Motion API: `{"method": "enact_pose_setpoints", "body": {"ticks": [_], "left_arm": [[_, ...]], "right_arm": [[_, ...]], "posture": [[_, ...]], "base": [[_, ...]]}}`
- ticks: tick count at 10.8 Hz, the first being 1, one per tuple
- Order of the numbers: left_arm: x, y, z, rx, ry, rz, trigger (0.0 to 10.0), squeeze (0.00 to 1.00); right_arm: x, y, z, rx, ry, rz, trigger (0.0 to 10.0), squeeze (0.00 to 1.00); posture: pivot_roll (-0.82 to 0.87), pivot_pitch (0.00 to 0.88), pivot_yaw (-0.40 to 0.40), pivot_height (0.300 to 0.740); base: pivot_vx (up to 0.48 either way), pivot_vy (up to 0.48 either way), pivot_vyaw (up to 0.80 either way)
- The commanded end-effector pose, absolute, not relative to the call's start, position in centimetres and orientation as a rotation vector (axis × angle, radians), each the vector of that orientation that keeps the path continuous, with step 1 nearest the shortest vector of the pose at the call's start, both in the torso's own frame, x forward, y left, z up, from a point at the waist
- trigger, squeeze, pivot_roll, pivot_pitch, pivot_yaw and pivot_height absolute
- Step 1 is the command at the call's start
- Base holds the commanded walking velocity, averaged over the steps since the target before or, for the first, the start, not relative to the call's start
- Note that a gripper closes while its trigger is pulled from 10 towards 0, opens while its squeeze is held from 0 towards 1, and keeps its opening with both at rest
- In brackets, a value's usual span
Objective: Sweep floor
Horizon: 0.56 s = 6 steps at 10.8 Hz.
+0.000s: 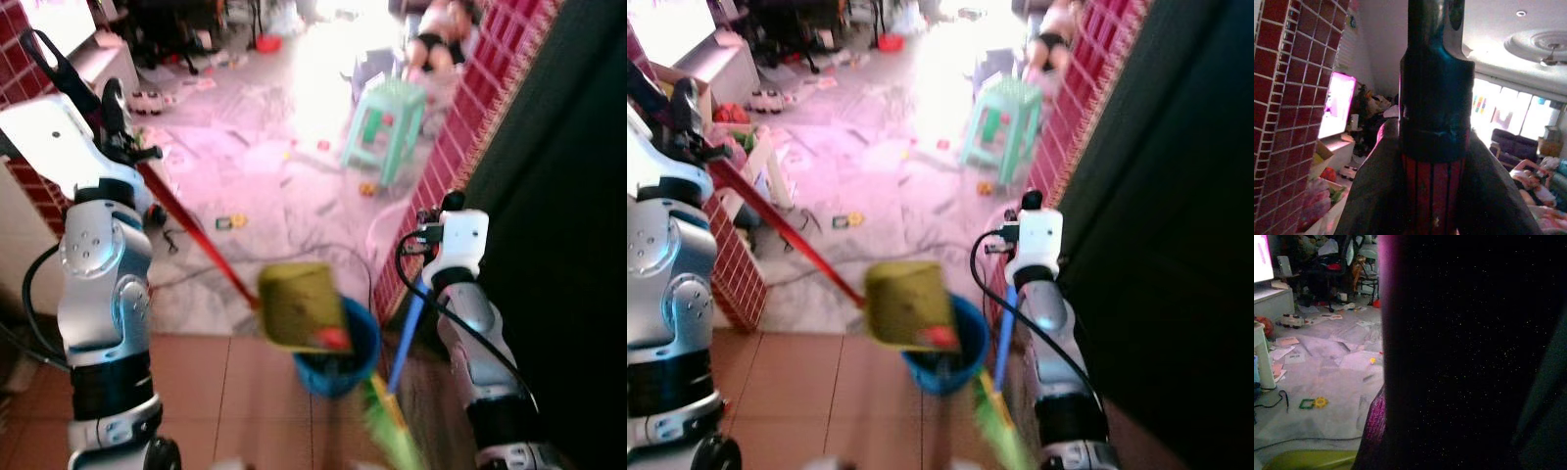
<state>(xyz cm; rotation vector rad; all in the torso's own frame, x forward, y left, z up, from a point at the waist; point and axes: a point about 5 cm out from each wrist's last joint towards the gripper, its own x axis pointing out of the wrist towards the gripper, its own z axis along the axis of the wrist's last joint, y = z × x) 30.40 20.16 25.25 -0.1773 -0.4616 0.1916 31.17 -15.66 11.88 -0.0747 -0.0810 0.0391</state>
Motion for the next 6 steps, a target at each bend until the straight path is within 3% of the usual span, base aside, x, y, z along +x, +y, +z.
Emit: {"method": "enact_pose_setpoints", "body": {"ticks": [1,2,6], "left_arm": [[29.9,20.7,26.9,-0.145,-0.548,0.214,10.0,0.0],[29.9,20.7,26.9,-0.127,-0.553,0.214,10.0,0.0],[30.0,19.3,25.4,-0.095,-0.521,0.172,10.0,0.0]], "right_arm": [[31.5,-14.7,12.9,-0.059,-0.126,0.067,10.0,0.0],[31.4,-14.7,12.7,-0.059,-0.12,0.067,10.0,0.0],[31.5,-14.1,12.8,-0.049,-0.13,0.069,10.0,0.0]], "posture": [[-0.03,0.0,-0.045,0.74],[-0.03,0.0,-0.052,0.74],[-0.04,0.0,-0.031,0.74]], "base": [[0.48,0.0,0.0],[0.379,0.0,0.0],[0.0,0.0,0.0]]}}
